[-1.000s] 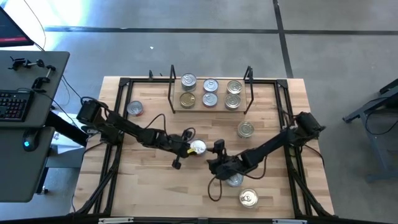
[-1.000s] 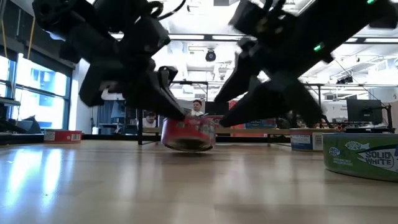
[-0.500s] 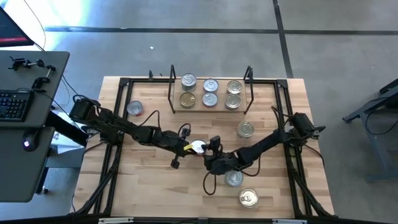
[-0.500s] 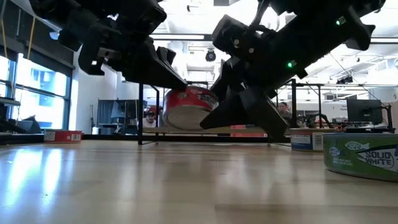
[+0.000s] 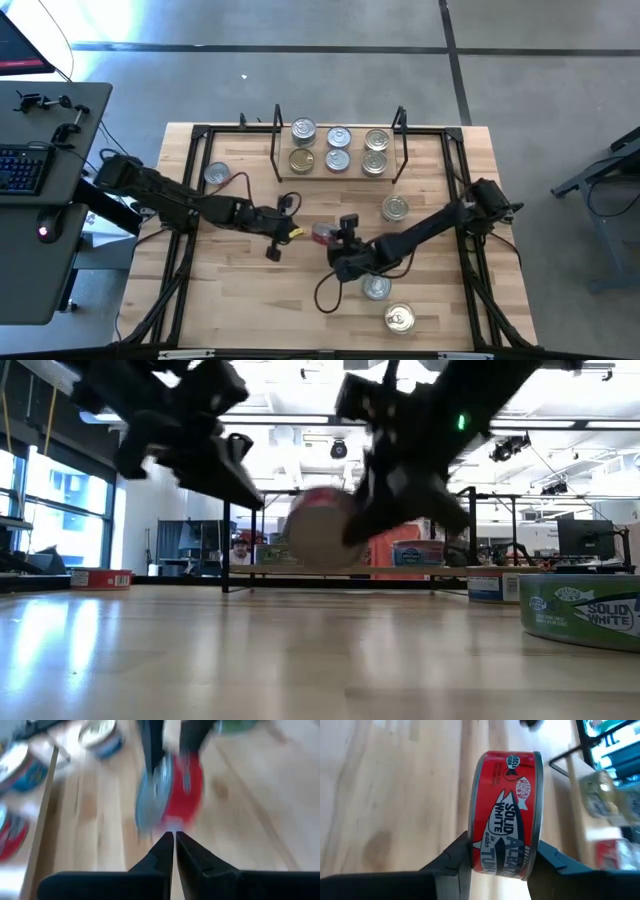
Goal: Stack canned seafood by type on shelf
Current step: Stack the right red tuna can on top of the red tuna can on the shelf
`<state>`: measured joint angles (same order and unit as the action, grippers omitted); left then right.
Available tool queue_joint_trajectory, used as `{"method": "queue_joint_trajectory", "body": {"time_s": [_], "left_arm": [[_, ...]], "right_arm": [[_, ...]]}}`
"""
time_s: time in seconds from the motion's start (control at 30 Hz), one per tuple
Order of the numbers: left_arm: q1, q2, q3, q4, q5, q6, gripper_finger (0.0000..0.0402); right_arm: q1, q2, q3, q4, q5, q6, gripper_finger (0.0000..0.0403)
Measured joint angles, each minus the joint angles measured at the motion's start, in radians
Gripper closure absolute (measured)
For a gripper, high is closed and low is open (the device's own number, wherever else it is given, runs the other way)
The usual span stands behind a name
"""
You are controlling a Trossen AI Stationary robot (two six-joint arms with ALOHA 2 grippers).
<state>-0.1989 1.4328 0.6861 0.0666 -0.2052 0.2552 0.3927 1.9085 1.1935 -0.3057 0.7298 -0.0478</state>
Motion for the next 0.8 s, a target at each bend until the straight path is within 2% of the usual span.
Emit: {"method": "queue_joint_trajectory", "body": {"time_s": [0.07, 0.13, 0.27, 0.33, 0.4, 0.5, 0.63, 0.8], "left_arm": [[0.0, -0.046, -0.013, -0.053, -0.017, -0.015, 0.0389], [0.0, -0.081, -0.081, 0.006, -0.017, -0.008, 0.0391], [-0.01, -0.136, -0.248, 0.337, 0.044, -0.046, 0.0397], [-0.028, -0.149, -0.317, 0.498, 0.074, -0.081, 0.0398], [-0.051, -0.151, -0.372, 0.615, 0.076, -0.101, 0.0399], [-0.089, -0.152, -0.422, 0.759, 0.065, -0.105, 0.0399], [-0.129, -0.15, -0.448, 0.798, 0.032, -0.104, 0.0399], [-0.151, -0.15, -0.446, 0.799, -0.002, -0.088, 0.0399]], "right_arm": [[-0.006, -0.013, 0.075, -0.147, 0.03, 0.018, 0.0286], [-0.036, -0.02, 0.155, -0.293, 0.051, 0.044, 0.0286], [-0.166, -0.021, 0.254, -0.493, 0.167, -0.04, 0.0286], [-0.261, -0.021, 0.277, -0.475, 0.154, -0.157, 0.0286], [-0.364, -0.021, 0.28, -0.426, 0.078, -0.289, 0.0286], [-0.517, -0.017, 0.277, -0.328, 0.022, -0.447, 0.0286], [-0.671, -0.015, 0.278, -0.192, -0.028, -0.58, 0.0286], [-0.771, 0.017, 0.278, -0.146, -0.112, -0.617, 0.0286]]}}
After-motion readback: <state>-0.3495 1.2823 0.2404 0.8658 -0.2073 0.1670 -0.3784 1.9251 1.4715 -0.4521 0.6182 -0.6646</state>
